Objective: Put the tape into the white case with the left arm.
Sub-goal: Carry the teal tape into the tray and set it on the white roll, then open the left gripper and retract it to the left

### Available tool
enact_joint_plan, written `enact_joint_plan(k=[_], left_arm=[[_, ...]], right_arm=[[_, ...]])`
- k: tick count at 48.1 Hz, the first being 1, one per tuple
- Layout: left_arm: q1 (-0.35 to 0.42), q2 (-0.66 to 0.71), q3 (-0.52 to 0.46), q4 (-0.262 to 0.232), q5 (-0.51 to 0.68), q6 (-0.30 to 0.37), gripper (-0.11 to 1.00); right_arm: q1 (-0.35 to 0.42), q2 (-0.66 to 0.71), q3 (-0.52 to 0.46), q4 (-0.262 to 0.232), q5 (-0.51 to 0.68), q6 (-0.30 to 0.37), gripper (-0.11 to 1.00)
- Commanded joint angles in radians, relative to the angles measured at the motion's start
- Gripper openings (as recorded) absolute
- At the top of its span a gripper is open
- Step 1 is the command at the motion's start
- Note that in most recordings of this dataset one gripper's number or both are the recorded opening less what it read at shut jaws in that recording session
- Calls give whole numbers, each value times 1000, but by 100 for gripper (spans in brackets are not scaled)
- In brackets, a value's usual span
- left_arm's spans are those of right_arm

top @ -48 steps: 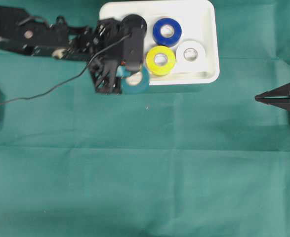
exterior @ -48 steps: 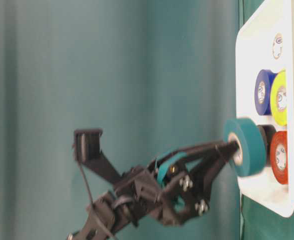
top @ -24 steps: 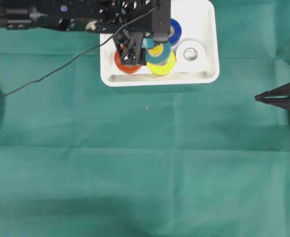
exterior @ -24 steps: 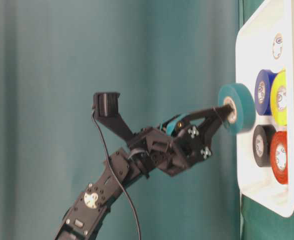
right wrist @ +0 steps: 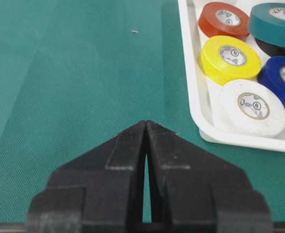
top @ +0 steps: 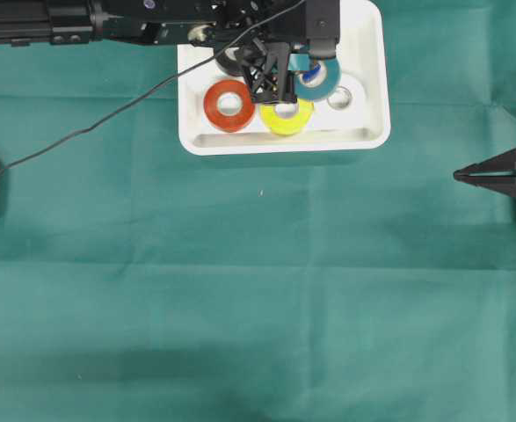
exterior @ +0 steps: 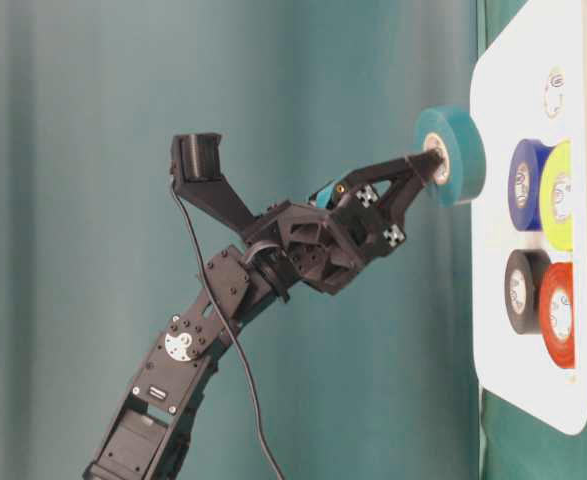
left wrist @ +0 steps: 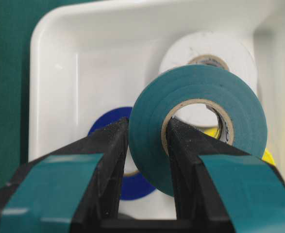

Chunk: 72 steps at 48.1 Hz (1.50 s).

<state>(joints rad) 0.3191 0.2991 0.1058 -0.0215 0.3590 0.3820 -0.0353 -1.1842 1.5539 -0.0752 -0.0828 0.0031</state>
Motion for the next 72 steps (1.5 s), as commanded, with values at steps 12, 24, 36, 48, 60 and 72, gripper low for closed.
enact_joint_plan(k=[12,24,36,48,60,72], left_arm=[[0,-20,-32,-3,-26,-67,22],[0,-20,-25,-5,-28,-112,43],[0,-25,-12,-3,-29,-138,99],[0,-51,15,-3,-29,-140,99],[-17,-129,114,-3,-29,-146,99],[-60,-249,265,-5,-44,-181,99]], right_arm=[[-2,8,-11,0,-9,0,-9],[-2,8,-11,0,-9,0,-9],[-2,8,-11,0,-9,0,-9],[-2,8,-11,0,-11,0,-9],[-2,8,-11,0,-11,0,-9],[-2,8,-11,0,-9,0,-9]])
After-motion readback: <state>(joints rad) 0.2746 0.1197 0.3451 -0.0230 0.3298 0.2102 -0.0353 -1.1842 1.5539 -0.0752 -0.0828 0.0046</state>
